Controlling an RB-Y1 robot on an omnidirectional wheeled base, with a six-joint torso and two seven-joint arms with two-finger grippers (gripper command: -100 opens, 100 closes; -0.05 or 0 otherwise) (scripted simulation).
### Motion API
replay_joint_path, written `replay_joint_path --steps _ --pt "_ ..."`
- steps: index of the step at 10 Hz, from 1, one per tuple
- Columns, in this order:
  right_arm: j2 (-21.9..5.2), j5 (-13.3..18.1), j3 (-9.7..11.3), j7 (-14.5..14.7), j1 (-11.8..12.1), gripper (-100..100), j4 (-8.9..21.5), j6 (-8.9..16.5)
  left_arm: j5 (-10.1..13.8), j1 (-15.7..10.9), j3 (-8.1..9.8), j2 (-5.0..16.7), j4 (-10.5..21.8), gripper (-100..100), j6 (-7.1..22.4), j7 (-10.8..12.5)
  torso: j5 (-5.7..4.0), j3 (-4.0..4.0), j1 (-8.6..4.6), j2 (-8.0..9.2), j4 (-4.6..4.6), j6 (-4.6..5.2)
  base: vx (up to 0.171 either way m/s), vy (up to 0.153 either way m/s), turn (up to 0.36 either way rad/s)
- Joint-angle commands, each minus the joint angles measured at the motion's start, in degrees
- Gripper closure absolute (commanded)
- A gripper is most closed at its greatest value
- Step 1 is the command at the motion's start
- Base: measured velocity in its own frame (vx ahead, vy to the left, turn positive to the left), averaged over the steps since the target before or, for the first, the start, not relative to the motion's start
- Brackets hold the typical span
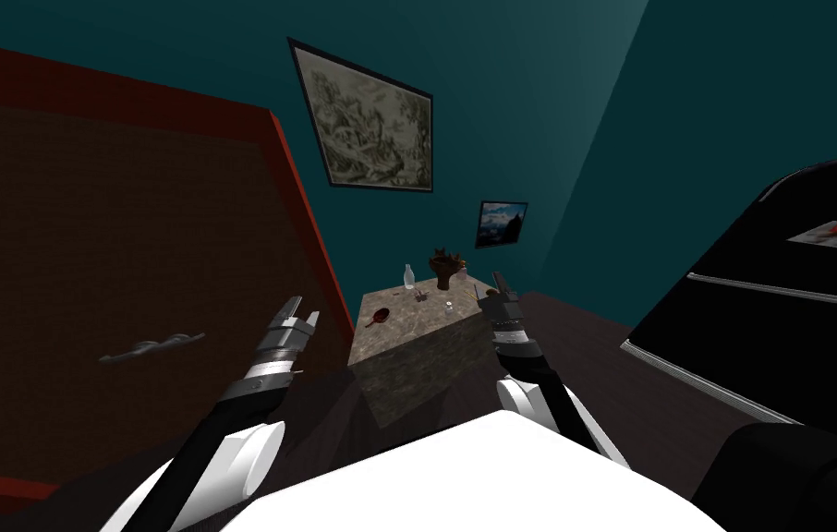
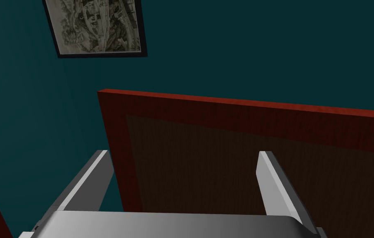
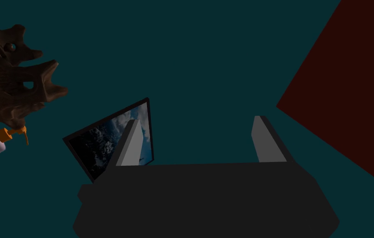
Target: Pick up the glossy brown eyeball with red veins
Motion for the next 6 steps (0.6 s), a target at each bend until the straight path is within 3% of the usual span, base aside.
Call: replay_joint_path --steps 1,6 --pt "0.0 0.0 0.0 0.0 0.0 0 0.0 0.0 0.2 -0.9 0.22 0.6 0.7 -100 2.9 0.6 0.00 0.00 0.00 0.00 0.00 0.00 -0.031 0.028 -0.115" --pt "0.0 0.0 0.0 0.0 0.0 0 0.0 0.0 0.5 -2.6 0.57 1.6 2.2 -100 10.8 1.5 -0.01 0.00 -0.03 0.00 0.00 0.01 -0.026 0.019 -0.090"
